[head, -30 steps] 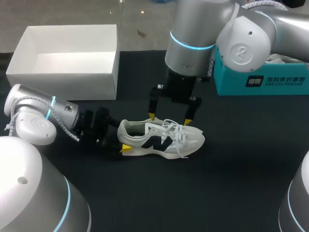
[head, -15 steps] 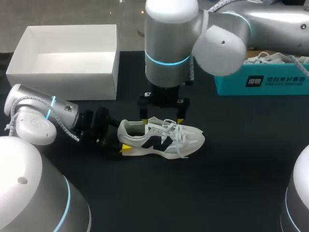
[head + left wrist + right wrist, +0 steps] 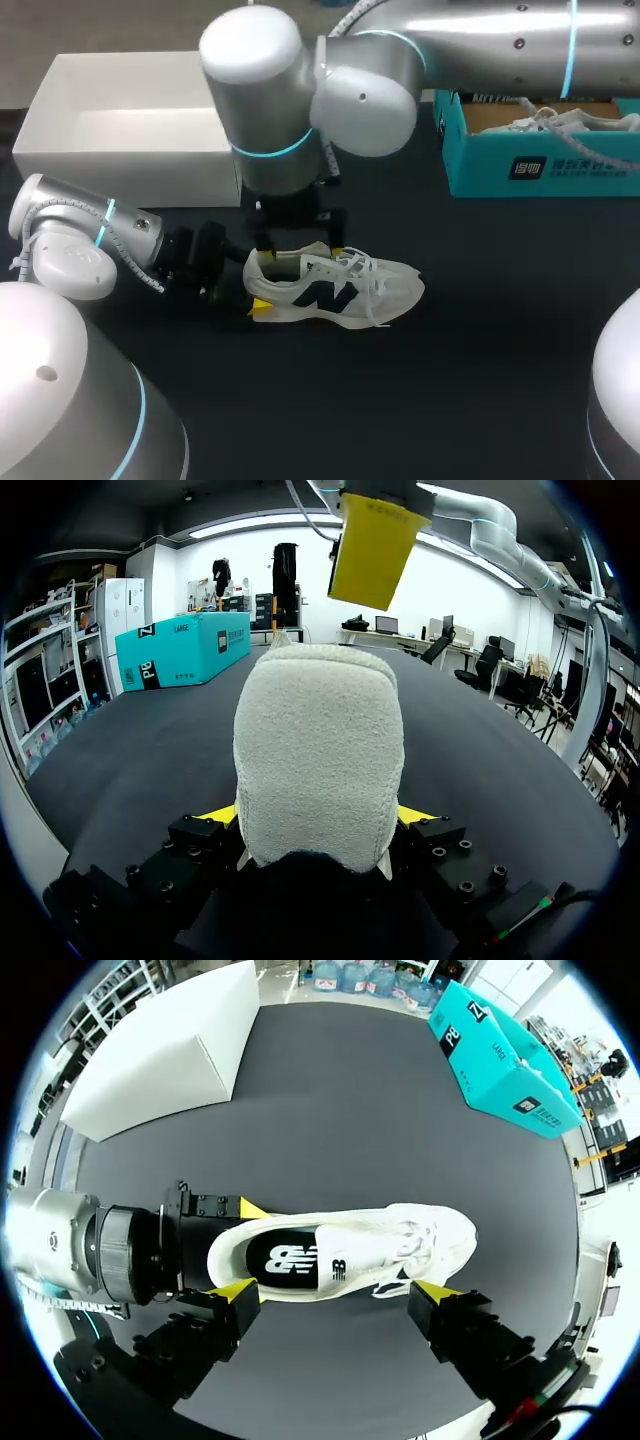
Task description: Take the shoe out of the shoebox, open the shoe tongue, remove and reinsert the insole, then place the shoe into the shoebox
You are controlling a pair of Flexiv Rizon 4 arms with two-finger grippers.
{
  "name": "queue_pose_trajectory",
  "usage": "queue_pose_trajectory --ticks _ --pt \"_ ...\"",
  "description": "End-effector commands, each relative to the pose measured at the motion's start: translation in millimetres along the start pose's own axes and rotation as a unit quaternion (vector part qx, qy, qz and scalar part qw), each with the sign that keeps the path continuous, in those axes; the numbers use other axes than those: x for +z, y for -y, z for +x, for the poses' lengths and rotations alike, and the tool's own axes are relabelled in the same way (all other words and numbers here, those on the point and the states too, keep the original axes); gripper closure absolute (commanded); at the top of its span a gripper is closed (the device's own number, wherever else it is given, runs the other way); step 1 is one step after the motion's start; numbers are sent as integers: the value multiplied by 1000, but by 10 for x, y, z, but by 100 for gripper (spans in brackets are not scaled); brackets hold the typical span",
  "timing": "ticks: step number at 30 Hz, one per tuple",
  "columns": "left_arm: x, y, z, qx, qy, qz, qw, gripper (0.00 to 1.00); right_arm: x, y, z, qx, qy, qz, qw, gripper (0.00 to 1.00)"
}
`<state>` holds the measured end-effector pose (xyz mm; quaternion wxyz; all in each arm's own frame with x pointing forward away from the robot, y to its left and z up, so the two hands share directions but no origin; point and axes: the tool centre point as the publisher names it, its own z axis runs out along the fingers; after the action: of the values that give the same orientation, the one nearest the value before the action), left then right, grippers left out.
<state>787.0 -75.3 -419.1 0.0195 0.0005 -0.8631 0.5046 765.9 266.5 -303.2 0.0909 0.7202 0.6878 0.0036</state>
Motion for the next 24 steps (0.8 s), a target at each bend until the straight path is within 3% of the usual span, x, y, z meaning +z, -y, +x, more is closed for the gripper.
queue_pose_trajectory --ticks 1,12,24 --pt "7 -8 -3 0 -1 -1 1000 100 75 11 89 2 52 -3 999 0" --pt "7 -8 -3 0 -1 -1 1000 100 341 -92 -46 11 88 -5 996 0" --pt "7 -8 -3 0 -1 -1 1000 100 583 -126 -237 31 127 18 991 0"
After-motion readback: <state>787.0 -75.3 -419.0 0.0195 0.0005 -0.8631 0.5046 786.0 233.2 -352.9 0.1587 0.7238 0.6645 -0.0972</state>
